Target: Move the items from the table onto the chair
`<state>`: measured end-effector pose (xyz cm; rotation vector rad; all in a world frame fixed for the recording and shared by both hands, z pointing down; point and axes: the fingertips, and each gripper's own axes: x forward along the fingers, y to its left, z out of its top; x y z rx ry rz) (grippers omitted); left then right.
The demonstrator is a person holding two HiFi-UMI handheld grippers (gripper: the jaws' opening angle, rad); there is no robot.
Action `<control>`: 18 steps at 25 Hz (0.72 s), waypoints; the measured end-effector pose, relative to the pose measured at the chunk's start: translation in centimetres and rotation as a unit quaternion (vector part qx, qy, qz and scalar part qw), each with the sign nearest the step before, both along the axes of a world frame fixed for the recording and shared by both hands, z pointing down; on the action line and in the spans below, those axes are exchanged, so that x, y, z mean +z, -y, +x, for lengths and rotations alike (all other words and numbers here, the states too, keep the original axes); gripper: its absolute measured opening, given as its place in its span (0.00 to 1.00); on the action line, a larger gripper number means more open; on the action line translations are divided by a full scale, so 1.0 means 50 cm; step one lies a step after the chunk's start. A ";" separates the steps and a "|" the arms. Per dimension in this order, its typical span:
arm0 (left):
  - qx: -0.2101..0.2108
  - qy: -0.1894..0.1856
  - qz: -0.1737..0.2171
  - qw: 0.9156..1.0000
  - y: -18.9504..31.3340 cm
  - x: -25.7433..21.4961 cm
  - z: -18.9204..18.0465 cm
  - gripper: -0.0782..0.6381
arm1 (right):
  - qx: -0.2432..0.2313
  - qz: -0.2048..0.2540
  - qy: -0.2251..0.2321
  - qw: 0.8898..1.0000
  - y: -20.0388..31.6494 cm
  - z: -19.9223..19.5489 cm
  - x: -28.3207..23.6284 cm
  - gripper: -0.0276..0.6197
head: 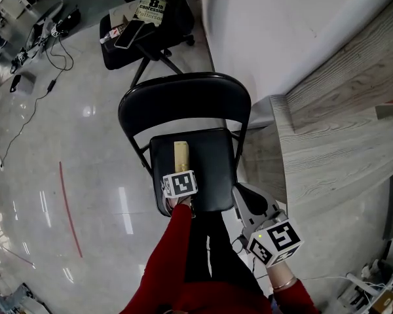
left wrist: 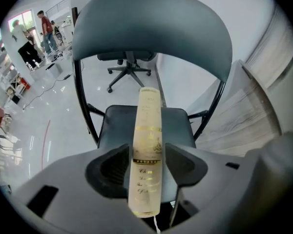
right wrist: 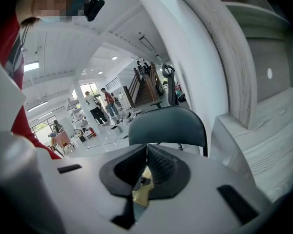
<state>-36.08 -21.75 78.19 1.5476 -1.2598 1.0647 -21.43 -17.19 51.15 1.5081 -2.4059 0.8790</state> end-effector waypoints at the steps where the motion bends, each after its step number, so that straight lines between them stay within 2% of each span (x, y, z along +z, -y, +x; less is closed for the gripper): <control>1: 0.000 -0.004 0.012 1.000 0.005 -0.017 -0.003 0.44 | 0.001 0.003 0.000 1.000 0.003 0.002 -0.003 0.06; 6: 0.016 -0.041 0.097 0.994 0.007 -0.170 0.000 0.44 | 0.004 0.018 -0.005 1.000 0.012 0.011 -0.026 0.06; 8: 0.032 -0.065 0.147 0.986 -0.002 -0.269 0.002 0.41 | 0.003 0.027 -0.005 1.000 0.014 0.011 -0.042 0.06; 10: 0.050 -0.090 0.203 0.974 -0.012 -0.373 -0.003 0.32 | 0.001 0.036 -0.003 0.999 0.014 0.007 -0.058 0.06; 13: 0.076 -0.145 0.291 0.943 -0.023 -0.510 -0.006 0.13 | -0.006 0.049 0.002 0.999 0.008 -0.001 -0.081 0.06; 14: 0.086 -0.170 0.318 0.929 -0.028 -0.550 -0.003 0.12 | -0.010 0.053 0.004 0.999 0.003 -0.005 -0.090 0.06; 15: 0.096 -0.196 0.345 0.913 -0.034 -0.591 0.001 0.12 | -0.014 0.058 0.007 0.998 -0.003 -0.010 -0.099 0.06; 18: 0.143 -0.262 0.421 0.856 -0.069 -0.706 0.019 0.12 | -0.027 0.071 0.023 0.997 -0.019 -0.022 -0.129 0.06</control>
